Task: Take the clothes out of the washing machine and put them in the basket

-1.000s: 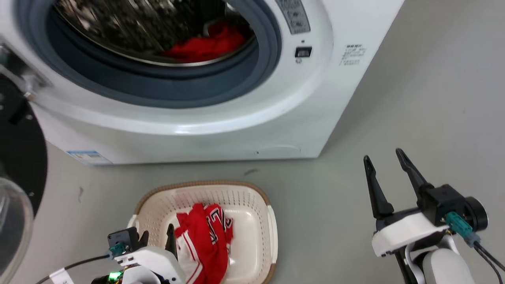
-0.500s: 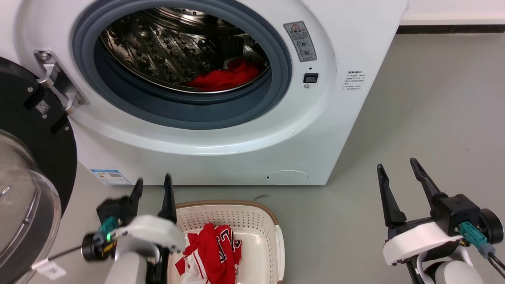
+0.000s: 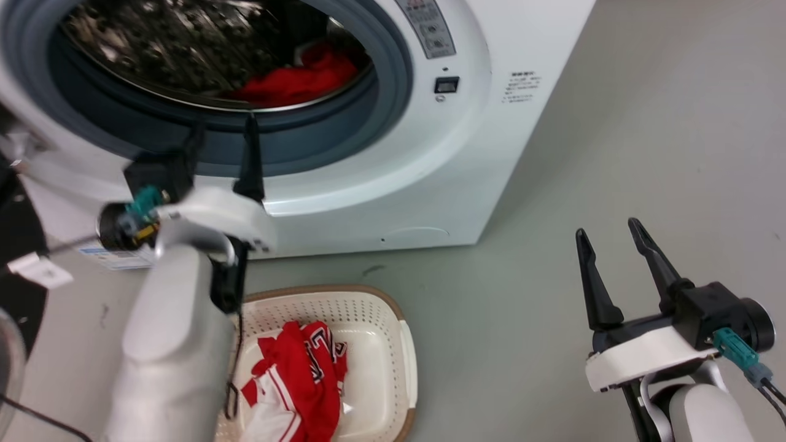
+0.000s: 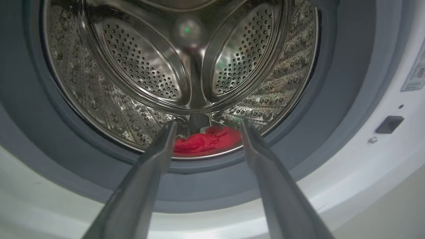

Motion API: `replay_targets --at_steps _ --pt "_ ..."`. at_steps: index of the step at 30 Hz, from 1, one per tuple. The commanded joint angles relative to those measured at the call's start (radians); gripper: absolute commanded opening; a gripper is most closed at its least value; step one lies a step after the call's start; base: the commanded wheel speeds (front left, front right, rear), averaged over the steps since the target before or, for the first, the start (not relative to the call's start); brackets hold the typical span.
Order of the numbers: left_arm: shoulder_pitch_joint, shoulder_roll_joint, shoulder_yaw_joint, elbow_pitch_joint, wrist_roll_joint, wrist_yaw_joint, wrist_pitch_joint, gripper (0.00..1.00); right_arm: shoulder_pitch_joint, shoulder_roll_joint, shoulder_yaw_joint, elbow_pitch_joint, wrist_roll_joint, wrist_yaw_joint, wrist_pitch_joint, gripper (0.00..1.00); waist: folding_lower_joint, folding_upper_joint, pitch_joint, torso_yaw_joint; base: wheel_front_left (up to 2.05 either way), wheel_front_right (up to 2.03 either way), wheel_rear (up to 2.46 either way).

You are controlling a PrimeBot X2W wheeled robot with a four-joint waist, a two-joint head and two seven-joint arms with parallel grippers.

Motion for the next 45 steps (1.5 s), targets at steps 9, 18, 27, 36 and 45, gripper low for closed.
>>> replay_targets --at_steps 9,18,27,36,45 --pt "-0.36 0.154 0.01 0.282 -0.005 -0.024 0.105 1.0 -0.089 0.001 0.043 0.046 0.07 -0.001 -0.063 1.0 0.0001 0.0 0.215 -0.163 0.0 0.0 0.0" --pt "-0.612 0.283 -0.014 0.437 0.008 -0.041 0.313 1.0 -0.147 0.001 0.099 0.102 0.133 -0.001 -0.098 1.0 0.0001 0.0 0.337 -0.25 0.0 0.0 0.0" --pt "-0.779 0.365 -0.041 0.516 -0.007 -0.054 0.554 1.0 -0.188 0.001 0.15 0.108 0.192 -0.001 -0.104 1.0 0.0001 0.0 0.415 -0.331 0.0 0.0 0.0" --pt "-0.893 0.425 -0.044 0.572 -0.031 -0.046 0.851 1.0 -0.169 0.001 0.178 0.102 0.224 -0.001 -0.104 1.0 0.0001 0.0 0.45 -0.383 0.0 0.0 0.0" --pt "-0.913 0.43 -0.063 0.559 -0.036 -0.022 1.039 0.0 -0.172 0.001 0.189 0.094 0.24 -0.001 -0.104 1.0 0.0001 0.0 0.456 -0.4 0.0 0.0 0.0"
